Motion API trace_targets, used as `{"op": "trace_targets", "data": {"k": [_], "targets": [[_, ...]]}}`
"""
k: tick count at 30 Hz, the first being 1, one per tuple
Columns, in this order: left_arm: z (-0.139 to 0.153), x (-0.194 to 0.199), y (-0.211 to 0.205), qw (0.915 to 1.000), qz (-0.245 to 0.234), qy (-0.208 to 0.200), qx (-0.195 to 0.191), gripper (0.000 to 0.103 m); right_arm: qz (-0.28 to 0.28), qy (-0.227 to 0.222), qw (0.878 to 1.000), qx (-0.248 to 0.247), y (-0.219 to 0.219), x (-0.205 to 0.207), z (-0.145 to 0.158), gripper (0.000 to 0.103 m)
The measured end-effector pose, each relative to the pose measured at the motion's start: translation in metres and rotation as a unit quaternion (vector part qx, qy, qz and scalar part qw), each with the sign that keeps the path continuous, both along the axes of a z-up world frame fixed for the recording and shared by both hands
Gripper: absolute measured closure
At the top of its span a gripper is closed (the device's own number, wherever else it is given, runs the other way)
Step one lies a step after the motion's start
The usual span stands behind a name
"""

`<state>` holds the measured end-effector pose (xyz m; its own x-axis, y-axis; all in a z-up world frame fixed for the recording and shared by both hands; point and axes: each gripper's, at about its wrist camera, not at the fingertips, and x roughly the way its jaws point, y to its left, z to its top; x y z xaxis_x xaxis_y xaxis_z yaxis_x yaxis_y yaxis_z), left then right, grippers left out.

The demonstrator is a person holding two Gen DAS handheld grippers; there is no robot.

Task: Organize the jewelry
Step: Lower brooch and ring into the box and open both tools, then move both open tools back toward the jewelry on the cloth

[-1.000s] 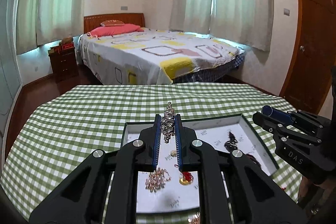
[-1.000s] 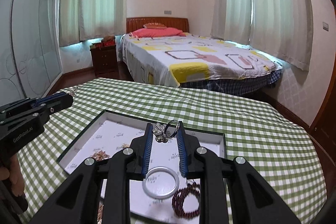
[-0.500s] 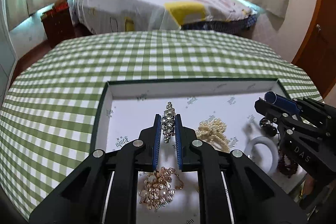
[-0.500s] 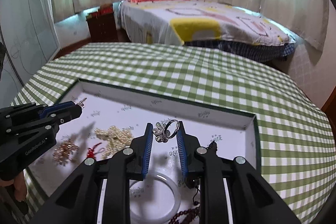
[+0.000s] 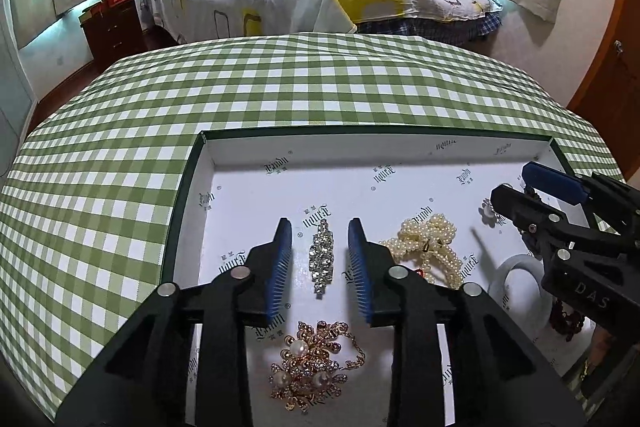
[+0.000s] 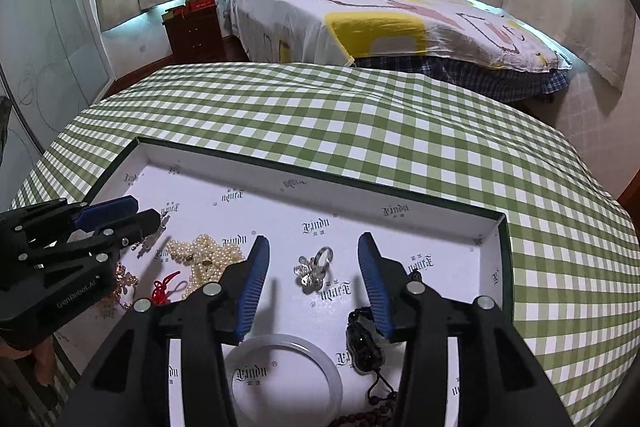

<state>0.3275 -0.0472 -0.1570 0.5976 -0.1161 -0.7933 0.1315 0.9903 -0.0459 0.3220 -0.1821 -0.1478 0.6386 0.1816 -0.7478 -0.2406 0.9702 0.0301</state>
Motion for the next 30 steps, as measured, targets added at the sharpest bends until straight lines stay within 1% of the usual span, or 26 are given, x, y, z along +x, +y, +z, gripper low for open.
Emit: {"op": "trace_targets", "data": {"k": [1, 2, 3, 6, 11, 13, 15, 17, 22, 25, 30], "targets": [[0.001, -0.001, 0.0, 1.0, 0.001, -0.002, 0.0, 0.067, -0.001, -0.002, 1.0, 0.001, -0.002, 0.0, 0.001, 0.055], [0.002, -0.003, 0.001, 1.0, 0.001, -0.004, 0.0, 0.06, -0.003, -0.006, 1.0, 0.002, -0.002, -0.001, 0.001, 0.054], [0.003, -0.003, 0.0, 1.0, 0.003, -0.008, 0.0, 0.057, -0.004, -0.01, 1.0, 0.003, -0.003, -0.001, 0.003, 0.053], [0.01, -0.009, 0.0, 0.9998, 0.004, -0.019, 0.0, 0.055, -0.009, -0.025, 1.0, 0.003, -0.007, -0.007, 0.008, 0.049], [0.024, -0.025, 0.002, 0.9991, 0.007, -0.038, -0.016, 0.046, -0.015, -0.043, 0.999, 0.006, -0.011, -0.02, 0.016, 0.045], [0.03, -0.033, 0.003, 0.9987, 0.008, -0.048, -0.019, 0.045, -0.018, -0.052, 0.998, 0.006, -0.012, -0.027, 0.02, 0.044], [0.038, -0.045, 0.004, 0.9976, 0.01, -0.064, -0.026, 0.043, -0.02, -0.064, 0.998, 0.007, -0.015, -0.038, 0.025, 0.043], [0.046, -0.057, 0.005, 0.996, 0.014, -0.082, -0.033, 0.039, -0.024, -0.075, 0.997, 0.008, -0.017, -0.047, 0.031, 0.043], [0.065, -0.09, 0.007, 0.9907, 0.02, -0.13, -0.036, 0.038, -0.033, -0.1, 0.994, 0.01, -0.021, -0.072, 0.043, 0.041], [0.072, -0.106, 0.008, 0.9892, 0.02, -0.141, -0.034, 0.038, -0.039, -0.112, 0.993, 0.011, -0.025, -0.087, 0.049, 0.039], [0.079, -0.125, 0.009, 0.9882, 0.02, -0.148, -0.033, 0.038, -0.05, -0.122, 0.991, 0.017, -0.033, -0.109, 0.057, 0.039]]}}
